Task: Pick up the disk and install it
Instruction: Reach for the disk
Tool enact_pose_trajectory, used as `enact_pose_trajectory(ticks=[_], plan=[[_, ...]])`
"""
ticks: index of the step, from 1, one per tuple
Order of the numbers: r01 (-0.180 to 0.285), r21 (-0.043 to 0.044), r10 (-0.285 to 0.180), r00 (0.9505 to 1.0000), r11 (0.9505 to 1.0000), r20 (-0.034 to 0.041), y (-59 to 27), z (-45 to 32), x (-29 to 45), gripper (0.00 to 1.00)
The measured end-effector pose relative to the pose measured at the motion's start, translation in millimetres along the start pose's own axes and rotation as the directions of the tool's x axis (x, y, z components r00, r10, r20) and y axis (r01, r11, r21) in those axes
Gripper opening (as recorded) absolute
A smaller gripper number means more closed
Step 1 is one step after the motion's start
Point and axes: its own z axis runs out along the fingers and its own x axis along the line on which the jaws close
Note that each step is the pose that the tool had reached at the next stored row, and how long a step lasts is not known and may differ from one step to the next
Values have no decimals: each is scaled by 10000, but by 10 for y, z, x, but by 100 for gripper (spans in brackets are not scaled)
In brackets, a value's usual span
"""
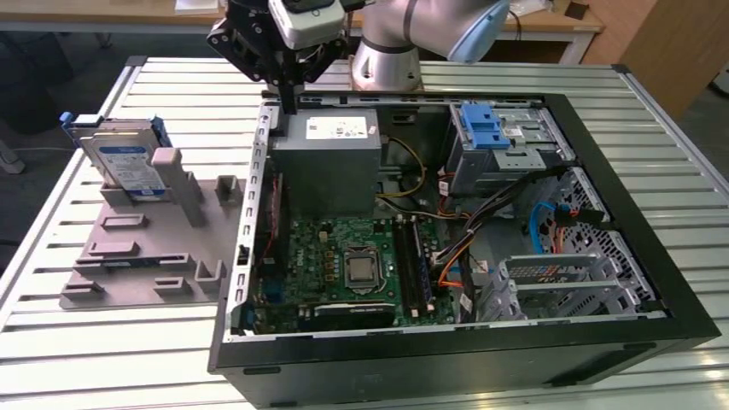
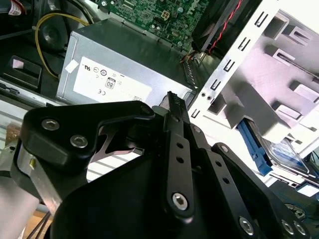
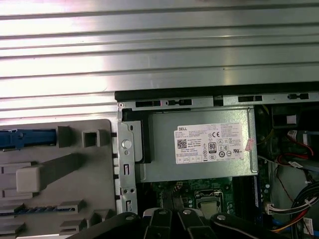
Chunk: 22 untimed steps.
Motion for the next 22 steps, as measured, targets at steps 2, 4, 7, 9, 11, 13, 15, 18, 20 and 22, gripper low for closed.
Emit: enact_pose_trajectory(ticks=[2,4,7,9,11,13,15,18,20,22], plan=[[0,0,0,10000,10000,0,-1,1,11,11],[0,0,0,10000,10000,0,-2,1,22,11],[0,0,0,10000,10000,0,-3,2,38,11],[1,0,-1,10000,10000,0,-4,3,49,11],[0,0,0,10000,10000,0,-5,4,61,11],[1,0,-1,10000,10000,0,-6,4,71,11],[0,0,0,10000,10000,0,-6,5,82,11],[0,0,0,10000,10000,0,-8,6,99,11],[0,0,0,10000,10000,-1,-9,6,113,11],[0,-1,0,10000,10000,0,-10,7,134,11]])
